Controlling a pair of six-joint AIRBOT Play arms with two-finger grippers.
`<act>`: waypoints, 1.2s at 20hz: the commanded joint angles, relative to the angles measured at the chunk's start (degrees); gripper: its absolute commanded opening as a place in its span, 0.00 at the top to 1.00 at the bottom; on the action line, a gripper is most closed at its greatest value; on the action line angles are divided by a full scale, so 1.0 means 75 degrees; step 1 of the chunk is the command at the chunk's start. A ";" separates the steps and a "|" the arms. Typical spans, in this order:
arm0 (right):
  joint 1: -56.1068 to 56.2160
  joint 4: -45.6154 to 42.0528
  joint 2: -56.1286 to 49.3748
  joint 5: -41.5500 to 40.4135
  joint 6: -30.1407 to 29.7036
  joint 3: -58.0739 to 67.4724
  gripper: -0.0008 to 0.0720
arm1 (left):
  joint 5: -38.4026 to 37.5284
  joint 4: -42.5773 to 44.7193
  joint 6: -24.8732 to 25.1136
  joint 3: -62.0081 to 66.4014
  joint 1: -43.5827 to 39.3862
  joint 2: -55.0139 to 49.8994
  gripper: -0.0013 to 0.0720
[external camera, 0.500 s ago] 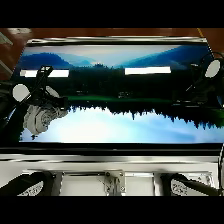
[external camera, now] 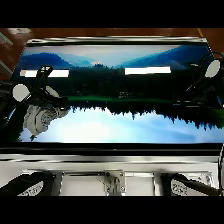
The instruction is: Fold the shirts.
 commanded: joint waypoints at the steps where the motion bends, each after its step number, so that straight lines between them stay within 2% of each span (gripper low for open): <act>1: 0.0009 0.0000 -0.0006 0.0003 0.0000 0.0009 0.18 | 0.0000 0.0000 0.0003 -0.0003 0.0003 0.0006 0.09; 9: 0.0009 0.0000 -0.0006 -0.0026 0.0000 0.0009 0.18 | 0.0000 0.0000 0.0003 -0.0003 0.0003 0.0006 0.09; 14: 0.0009 0.0003 -0.0006 -0.0609 0.0000 0.0009 0.18 | 0.0029 -0.0003 0.0003 -0.0003 0.0000 0.0006 0.09; 17: 0.0009 -0.0003 -0.0009 -0.0385 -0.0003 0.0009 0.18 | 0.0565 -0.0041 0.0003 -0.0012 0.0000 0.0006 0.09; 24: 0.0009 0.0213 -0.0015 -0.0612 0.0006 0.0006 0.18 | 0.0746 -0.0085 0.0006 -0.0006 -0.0003 -0.0044 0.08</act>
